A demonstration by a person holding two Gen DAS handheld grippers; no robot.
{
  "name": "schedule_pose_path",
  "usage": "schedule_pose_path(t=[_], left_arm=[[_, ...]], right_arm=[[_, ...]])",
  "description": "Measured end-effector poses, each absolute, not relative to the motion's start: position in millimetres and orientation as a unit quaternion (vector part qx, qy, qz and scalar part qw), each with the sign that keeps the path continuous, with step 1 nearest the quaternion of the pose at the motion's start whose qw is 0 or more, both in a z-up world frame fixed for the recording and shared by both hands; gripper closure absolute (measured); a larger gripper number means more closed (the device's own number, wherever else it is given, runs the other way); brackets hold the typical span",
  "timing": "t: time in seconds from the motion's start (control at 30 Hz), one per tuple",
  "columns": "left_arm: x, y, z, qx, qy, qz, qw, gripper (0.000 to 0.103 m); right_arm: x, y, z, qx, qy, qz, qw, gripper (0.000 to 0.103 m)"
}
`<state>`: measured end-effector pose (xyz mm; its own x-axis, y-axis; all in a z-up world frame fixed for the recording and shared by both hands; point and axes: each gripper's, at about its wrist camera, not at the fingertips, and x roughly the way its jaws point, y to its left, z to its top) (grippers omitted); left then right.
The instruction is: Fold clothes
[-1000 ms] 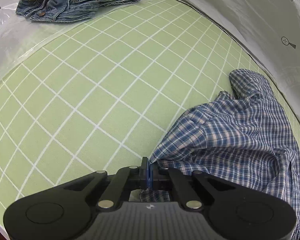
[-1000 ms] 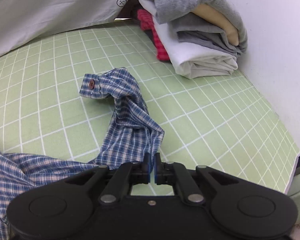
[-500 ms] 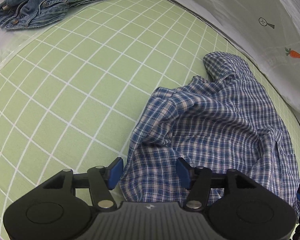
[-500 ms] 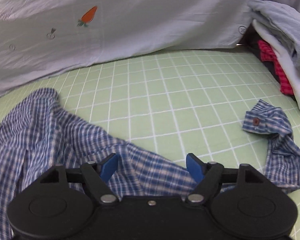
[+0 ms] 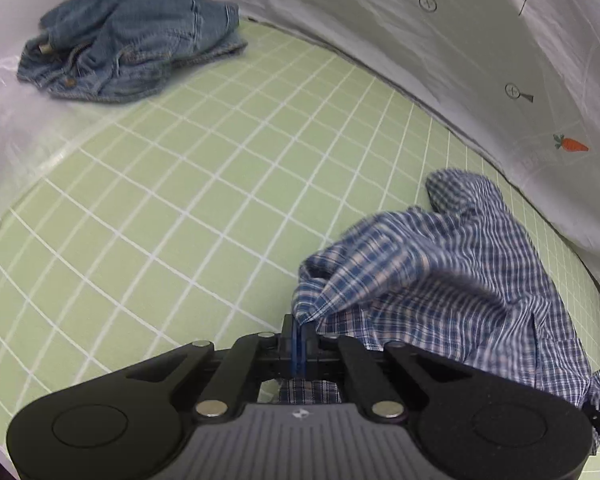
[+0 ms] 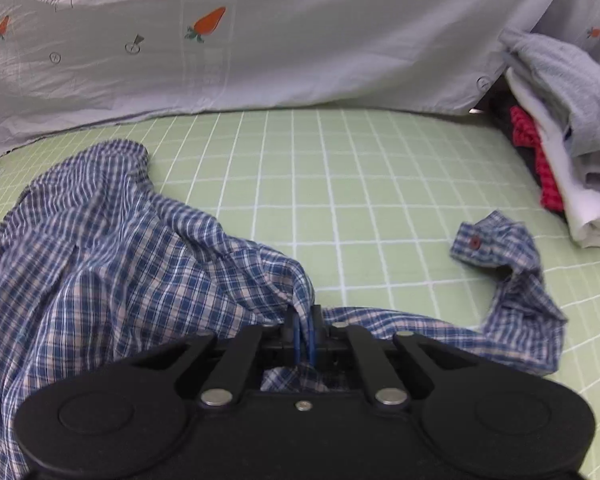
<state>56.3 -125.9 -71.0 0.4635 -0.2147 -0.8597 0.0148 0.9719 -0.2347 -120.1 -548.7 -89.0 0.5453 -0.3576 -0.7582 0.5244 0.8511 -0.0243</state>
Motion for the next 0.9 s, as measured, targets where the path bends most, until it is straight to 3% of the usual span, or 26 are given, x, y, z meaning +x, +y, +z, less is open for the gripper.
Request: schedule_pose_path(t=[0.2, 0.37, 0.4, 0.43, 0.47, 0.5, 0.6, 0.9], left_arm=[[106.9, -113.3, -15.4, -0.026, 0.433, -0.046, 0.9, 0.102], [190.0, -130.1, -5.4, -0.026, 0.382, -0.038, 0.923, 0.101], [204.8, -138.6, -9.1, -0.024, 0.373, -0.022, 0.927, 0.095], [215.8, -147.6, -13.7, -0.023, 0.375, -0.014, 0.927, 0.094], [225.6, -156.8, -18.5, -0.022, 0.379, -0.007, 0.925, 0.088], [230.4, -163.9, -23.5, -0.026, 0.389, -0.005, 0.921, 0.074], [215.4, -173.0, -42.6, -0.061, 0.411, -0.024, 0.909, 0.046], [130.0, -215.7, -115.1, -0.09, 0.537, -0.089, 0.834, 0.045]], right_arm=[[-86.4, -592.9, -35.5, 0.063, 0.353, -0.275, 0.892, 0.099], [-14.6, -635.4, -20.6, 0.082, 0.299, -0.274, 0.91, 0.098], [1.7, -638.0, -22.1, 0.084, 0.295, -0.274, 0.912, 0.096], [15.4, -635.4, -24.8, 0.078, 0.298, -0.282, 0.908, 0.094], [27.3, -630.6, -27.6, 0.071, 0.305, -0.295, 0.903, 0.078], [34.0, -625.0, -31.2, 0.068, 0.308, -0.303, 0.899, 0.062], [26.6, -605.8, -44.9, 0.093, 0.313, -0.308, 0.894, 0.04], [-19.0, -532.4, -96.0, 0.217, 0.376, -0.269, 0.86, 0.037]])
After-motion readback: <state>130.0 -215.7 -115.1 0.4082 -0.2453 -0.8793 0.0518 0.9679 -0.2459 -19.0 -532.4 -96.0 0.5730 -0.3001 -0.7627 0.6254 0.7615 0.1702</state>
